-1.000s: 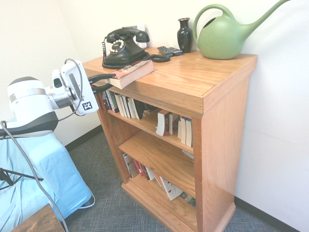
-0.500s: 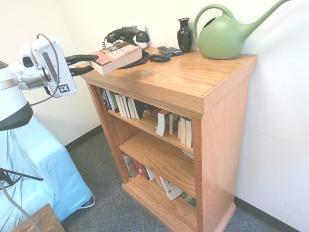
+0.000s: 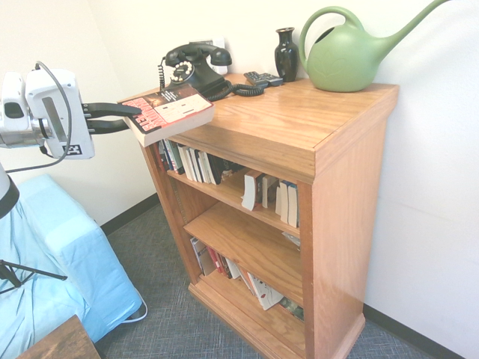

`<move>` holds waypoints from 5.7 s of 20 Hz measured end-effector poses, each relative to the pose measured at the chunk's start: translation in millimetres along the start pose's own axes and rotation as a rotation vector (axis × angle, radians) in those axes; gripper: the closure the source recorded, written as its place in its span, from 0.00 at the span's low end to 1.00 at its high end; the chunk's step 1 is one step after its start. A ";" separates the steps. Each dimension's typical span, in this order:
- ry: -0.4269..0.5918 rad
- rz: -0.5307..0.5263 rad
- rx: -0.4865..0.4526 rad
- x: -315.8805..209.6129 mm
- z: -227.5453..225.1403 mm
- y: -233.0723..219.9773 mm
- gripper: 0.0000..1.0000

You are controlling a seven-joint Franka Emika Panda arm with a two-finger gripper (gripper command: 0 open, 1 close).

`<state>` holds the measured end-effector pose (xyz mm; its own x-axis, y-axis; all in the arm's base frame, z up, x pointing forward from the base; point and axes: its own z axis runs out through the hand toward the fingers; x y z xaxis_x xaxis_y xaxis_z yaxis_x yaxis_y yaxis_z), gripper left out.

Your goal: Organize the shelf

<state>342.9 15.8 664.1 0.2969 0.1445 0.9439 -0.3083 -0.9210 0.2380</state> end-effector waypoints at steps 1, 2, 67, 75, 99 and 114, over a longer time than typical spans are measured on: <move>-0.016 0.019 0.015 -3.9 -5.0 -0.5 1.00; -0.039 0.035 0.029 -8.0 -9.5 0.0 1.00; -0.248 0.412 0.402 -170.6 171.6 -140.9 1.00; -0.298 0.509 0.406 -153.6 197.2 -157.7 1.00; -0.446 0.671 0.436 -137.4 341.2 -235.9 1.00; -0.480 0.644 0.412 -137.3 321.9 -234.5 0.00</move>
<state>665.3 95.4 405.0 0.5528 -0.5254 0.6469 -0.2247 -0.8415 -0.4914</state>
